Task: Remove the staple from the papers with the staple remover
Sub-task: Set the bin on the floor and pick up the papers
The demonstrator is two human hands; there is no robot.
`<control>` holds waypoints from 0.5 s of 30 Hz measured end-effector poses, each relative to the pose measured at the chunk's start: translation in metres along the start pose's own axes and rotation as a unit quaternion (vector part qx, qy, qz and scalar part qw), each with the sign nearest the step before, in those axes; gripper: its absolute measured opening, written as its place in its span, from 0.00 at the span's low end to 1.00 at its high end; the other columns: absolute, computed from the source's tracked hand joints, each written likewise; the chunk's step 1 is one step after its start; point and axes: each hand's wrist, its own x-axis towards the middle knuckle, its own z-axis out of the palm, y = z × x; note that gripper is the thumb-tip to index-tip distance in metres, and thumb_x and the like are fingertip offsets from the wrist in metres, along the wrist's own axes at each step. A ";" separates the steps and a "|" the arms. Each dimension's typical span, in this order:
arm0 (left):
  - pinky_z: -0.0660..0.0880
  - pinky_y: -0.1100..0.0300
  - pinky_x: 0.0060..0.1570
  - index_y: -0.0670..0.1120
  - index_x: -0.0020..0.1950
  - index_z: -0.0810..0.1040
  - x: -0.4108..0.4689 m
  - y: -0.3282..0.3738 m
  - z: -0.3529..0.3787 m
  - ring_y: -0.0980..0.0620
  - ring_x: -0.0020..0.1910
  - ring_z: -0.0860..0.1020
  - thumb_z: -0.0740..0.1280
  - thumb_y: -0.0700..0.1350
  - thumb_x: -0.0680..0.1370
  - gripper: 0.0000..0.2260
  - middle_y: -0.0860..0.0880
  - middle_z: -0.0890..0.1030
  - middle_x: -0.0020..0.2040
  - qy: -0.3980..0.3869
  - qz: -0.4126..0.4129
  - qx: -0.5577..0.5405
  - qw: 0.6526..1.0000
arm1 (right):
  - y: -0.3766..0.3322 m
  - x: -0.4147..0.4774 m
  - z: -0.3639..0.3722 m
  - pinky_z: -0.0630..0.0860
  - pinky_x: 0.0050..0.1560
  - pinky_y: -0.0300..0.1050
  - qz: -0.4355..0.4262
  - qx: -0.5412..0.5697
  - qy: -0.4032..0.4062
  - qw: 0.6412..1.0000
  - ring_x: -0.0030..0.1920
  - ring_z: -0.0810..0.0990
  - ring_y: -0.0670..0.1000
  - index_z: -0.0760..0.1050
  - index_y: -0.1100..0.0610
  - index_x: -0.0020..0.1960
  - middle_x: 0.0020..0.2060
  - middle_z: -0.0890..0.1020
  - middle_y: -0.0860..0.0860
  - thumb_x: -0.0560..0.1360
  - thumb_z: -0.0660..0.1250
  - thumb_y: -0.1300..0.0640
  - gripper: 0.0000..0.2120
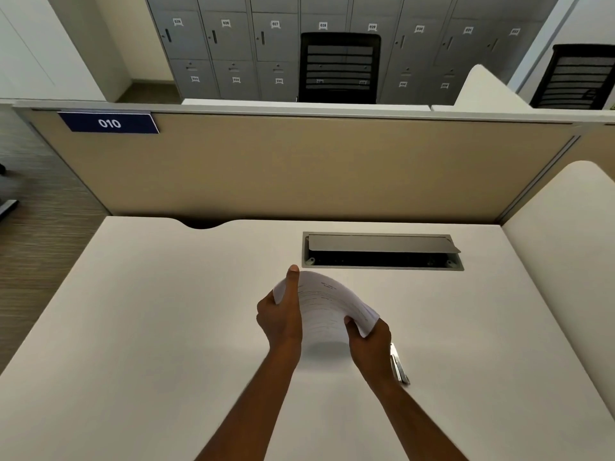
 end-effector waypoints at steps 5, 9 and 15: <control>0.79 0.56 0.38 0.50 0.42 0.83 0.000 0.000 -0.003 0.47 0.40 0.82 0.65 0.68 0.73 0.21 0.47 0.84 0.38 -0.024 0.031 -0.001 0.999 | 0.001 0.001 0.002 0.76 0.47 0.28 0.011 0.017 -0.001 1.000 0.48 0.81 0.35 0.74 0.40 0.51 0.45 0.82 0.42 0.74 0.73 0.64 0.19; 0.77 0.53 0.44 0.53 0.41 0.76 -0.003 -0.004 -0.004 0.50 0.41 0.79 0.69 0.62 0.75 0.14 0.49 0.80 0.40 -0.015 0.005 0.012 1.000 | 0.010 0.003 0.004 0.79 0.50 0.36 0.035 0.031 -0.003 0.999 0.50 0.82 0.39 0.77 0.44 0.53 0.47 0.84 0.46 0.74 0.74 0.63 0.16; 0.79 0.54 0.41 0.48 0.40 0.83 0.001 -0.012 -0.011 0.47 0.41 0.83 0.68 0.65 0.73 0.20 0.48 0.84 0.36 -0.059 0.079 0.002 0.995 | 0.013 0.008 0.002 0.81 0.53 0.42 0.072 0.073 -0.006 0.995 0.52 0.83 0.48 0.79 0.55 0.57 0.49 0.85 0.49 0.73 0.74 0.63 0.14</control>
